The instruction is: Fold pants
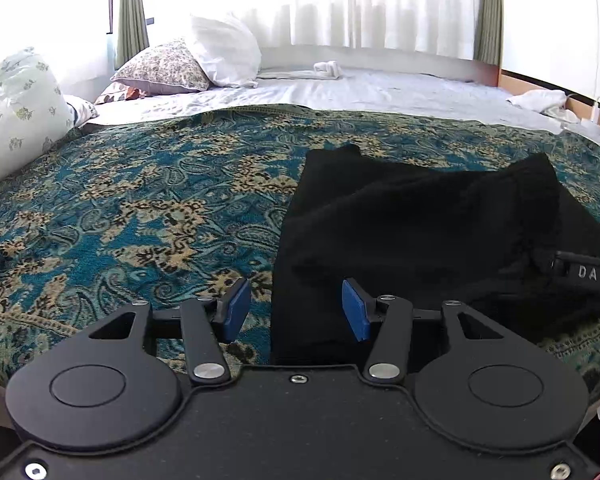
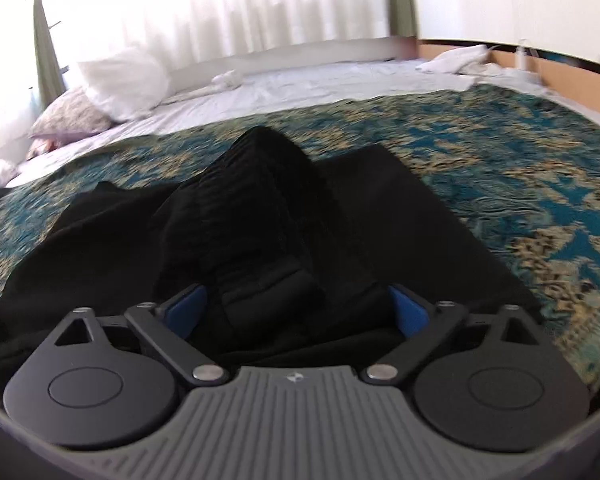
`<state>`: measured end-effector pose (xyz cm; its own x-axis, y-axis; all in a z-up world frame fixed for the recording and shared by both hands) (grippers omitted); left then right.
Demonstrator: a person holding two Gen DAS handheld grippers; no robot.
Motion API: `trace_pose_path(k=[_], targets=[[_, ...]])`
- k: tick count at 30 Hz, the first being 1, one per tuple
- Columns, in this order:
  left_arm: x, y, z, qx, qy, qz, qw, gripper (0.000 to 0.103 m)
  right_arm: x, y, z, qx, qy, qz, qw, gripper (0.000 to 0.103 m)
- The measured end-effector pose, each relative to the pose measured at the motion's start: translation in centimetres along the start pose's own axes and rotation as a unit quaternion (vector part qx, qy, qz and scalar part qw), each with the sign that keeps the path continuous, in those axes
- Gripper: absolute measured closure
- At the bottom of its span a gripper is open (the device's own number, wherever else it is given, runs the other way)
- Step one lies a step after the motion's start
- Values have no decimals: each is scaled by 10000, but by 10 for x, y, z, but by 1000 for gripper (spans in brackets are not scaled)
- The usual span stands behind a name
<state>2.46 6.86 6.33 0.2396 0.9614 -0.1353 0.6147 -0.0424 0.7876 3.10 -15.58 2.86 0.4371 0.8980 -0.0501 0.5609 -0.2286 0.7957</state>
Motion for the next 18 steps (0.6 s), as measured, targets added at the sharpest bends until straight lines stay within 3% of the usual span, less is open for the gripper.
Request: trace_pose_path(k=[1, 2, 4, 6, 7, 8, 12, 16, 17, 18], targets=[[-1, 0, 1, 10, -34, -7, 10000, 55, 1, -1, -3, -54, -8, -8, 10000, 25], [-3, -1, 2, 21, -67, -13, 10000, 55, 2, -2, -5, -105, 31, -44, 9999, 39], [-6, 0, 4, 28, -96, -3, 9999, 55, 2, 0, -9, -240, 180, -63, 9995, 50], [-10, 2, 2, -19, -132, 25, 9999, 55, -4, 8, -17, -522, 154, -6, 9985, 74], [-13, 3, 0, -61, -161, 42, 9998, 55, -8, 14, -23, -720, 99, 46, 9973, 76], [-15, 5, -2, -101, -207, 70, 9997, 55, -13, 18, -28, -908, 44, 93, 9958, 85], [-25, 6, -1, -113, -332, 218, 9991, 54, -31, 21, -35, -1205, -331, 6, 9922, 86], [-33, -1, 6, 5, -434, 273, 9987, 54, -51, 3, -15, -553, -541, -84, 9970, 81], [-35, -2, 7, 11, -429, 316, 9986, 54, -53, -2, -13, -458, -497, -161, 9976, 65], [-36, -2, 8, 10, -416, 355, 9985, 54, -54, -4, -15, -534, -410, -229, 9975, 56]])
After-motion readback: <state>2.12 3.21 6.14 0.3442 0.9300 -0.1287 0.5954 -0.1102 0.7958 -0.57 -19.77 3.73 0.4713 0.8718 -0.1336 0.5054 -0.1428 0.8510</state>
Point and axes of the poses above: each gripper's, at about its wrist camera, not at the fingertips, and z roughly the way its jaws point, x to its left, y to its top, the point moved 1 cm from there along z, roughly the way its jaws point, and after that the axes turned 13 degrees about -y, right-handed, at the moved point
